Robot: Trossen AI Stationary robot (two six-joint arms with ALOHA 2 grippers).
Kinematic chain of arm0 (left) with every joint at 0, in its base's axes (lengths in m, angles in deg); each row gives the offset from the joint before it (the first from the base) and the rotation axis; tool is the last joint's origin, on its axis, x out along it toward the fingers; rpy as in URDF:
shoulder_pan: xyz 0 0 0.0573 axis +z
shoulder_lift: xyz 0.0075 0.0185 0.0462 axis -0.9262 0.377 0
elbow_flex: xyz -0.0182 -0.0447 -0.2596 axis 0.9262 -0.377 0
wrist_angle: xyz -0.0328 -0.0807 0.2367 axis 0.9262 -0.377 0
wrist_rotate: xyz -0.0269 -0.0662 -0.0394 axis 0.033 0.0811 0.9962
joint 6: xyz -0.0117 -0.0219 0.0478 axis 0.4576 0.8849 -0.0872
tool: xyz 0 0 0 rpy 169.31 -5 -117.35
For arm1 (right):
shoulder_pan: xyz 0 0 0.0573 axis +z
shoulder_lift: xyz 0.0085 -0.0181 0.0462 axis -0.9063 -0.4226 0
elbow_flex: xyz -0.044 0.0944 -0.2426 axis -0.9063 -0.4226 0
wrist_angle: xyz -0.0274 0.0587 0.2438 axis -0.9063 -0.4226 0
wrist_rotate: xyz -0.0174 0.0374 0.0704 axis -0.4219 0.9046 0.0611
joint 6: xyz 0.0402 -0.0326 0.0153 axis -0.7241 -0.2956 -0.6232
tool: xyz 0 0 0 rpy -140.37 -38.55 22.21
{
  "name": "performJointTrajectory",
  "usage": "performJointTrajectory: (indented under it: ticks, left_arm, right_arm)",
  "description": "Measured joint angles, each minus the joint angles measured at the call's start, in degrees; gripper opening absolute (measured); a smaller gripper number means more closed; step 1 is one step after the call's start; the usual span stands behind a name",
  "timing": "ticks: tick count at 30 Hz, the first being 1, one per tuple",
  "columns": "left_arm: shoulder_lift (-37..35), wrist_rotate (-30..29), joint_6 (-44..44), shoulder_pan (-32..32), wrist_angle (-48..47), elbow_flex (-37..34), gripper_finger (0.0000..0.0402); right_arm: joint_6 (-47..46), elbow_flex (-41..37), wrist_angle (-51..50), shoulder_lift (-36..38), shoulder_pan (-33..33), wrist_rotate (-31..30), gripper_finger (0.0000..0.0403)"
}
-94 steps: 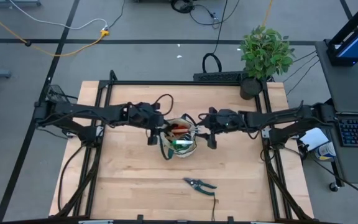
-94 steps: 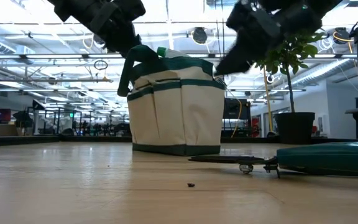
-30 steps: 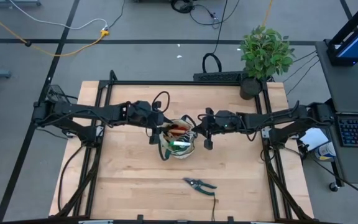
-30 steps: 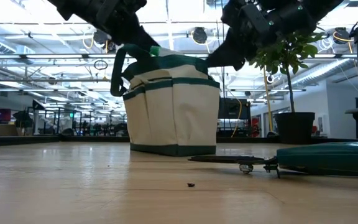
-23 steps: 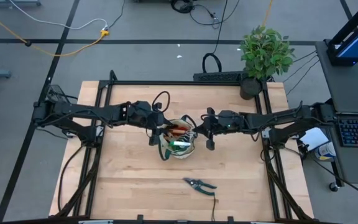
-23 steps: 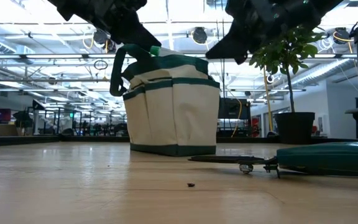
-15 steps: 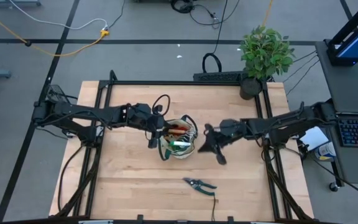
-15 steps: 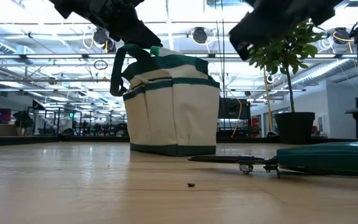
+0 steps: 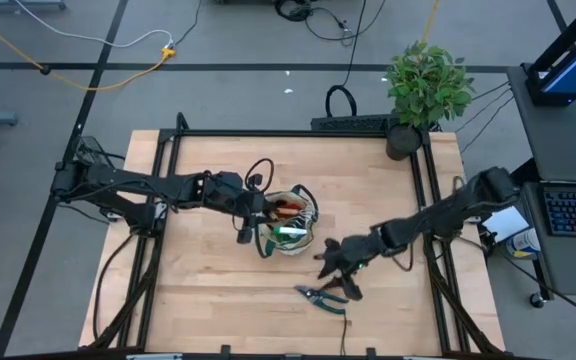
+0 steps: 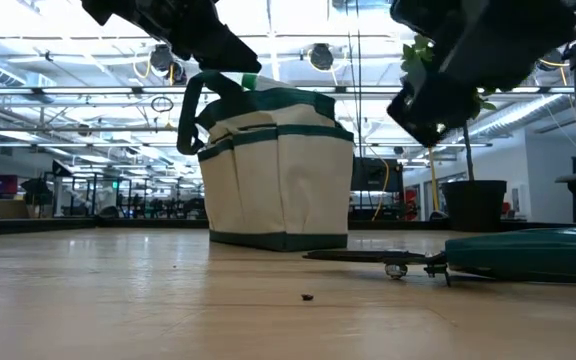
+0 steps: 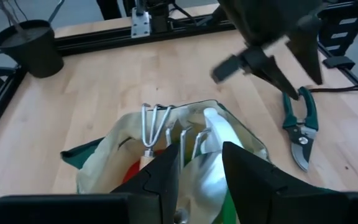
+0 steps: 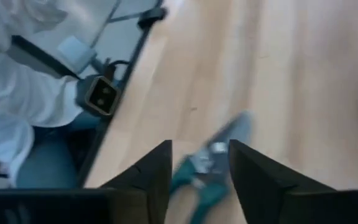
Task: Pick & Place Garden tools in Gardening bag
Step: Put the green shear scissors into the white gardening bag
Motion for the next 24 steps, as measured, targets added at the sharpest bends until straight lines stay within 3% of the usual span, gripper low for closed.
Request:
performJointTrajectory:
  ticks: [5, 14, 24]
  left_arm:
    - [0.0, 0.0, 0.0, -0.3, 0.0, 0.0, 0.0129]
    - [0.0, 0.0, 0.0, -0.3, 0.0, 0.0, 0.0129]
    - [0.0, 0.0, 0.0, -0.3, 0.0, 0.0, 0.0129]
  right_arm:
    - [-3.3, 0.1, 3.1, -5.4, 3.6, -0.6, 0.017]
    - [-0.8, 0.0, -3.8, -7.6, 8.4, -13.4, 0.0167]
    - [-2.7, 0.0, -5.1, -7.7, 11.0, -15.3, 0.0167]
